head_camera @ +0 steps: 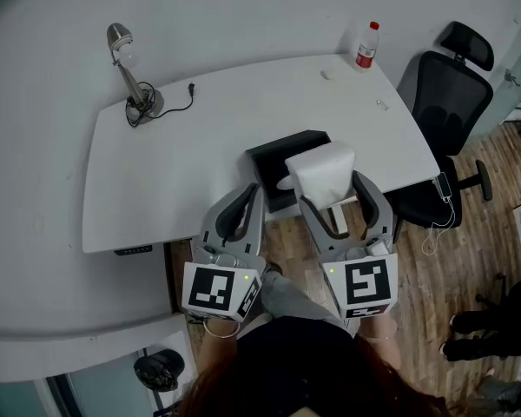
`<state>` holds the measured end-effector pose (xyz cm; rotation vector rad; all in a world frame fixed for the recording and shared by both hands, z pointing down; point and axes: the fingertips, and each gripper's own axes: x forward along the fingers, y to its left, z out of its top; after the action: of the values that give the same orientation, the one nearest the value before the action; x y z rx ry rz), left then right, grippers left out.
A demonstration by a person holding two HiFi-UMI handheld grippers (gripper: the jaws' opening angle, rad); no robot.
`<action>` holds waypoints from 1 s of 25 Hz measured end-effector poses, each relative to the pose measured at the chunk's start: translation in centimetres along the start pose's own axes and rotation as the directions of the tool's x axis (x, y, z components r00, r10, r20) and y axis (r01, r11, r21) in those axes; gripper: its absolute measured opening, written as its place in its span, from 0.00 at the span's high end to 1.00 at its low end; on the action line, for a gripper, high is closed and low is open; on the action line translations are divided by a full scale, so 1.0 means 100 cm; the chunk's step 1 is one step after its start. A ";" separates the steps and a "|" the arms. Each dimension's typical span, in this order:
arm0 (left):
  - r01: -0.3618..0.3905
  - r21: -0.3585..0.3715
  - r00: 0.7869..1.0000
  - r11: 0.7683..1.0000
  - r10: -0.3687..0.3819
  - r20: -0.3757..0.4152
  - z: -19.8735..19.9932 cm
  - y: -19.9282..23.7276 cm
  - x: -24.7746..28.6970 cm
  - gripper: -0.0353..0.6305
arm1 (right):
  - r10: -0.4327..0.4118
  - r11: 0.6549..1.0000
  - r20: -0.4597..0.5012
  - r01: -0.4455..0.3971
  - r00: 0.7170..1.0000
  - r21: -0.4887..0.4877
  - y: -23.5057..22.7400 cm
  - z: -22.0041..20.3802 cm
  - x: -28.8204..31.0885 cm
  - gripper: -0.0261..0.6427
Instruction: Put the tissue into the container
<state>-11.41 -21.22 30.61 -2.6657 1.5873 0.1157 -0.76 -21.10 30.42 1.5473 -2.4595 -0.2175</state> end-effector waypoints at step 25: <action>0.037 0.004 0.999 0.999 -0.037 -0.019 -0.006 0.036 0.055 0.90 | 0.002 1.000 -0.095 -0.001 0.995 0.018 -0.016 -0.025 0.063 0.41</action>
<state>-11.89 -27.78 30.77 -2.6993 1.5411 0.0856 -1.34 -27.52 33.12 1.5263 -2.3957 -0.1189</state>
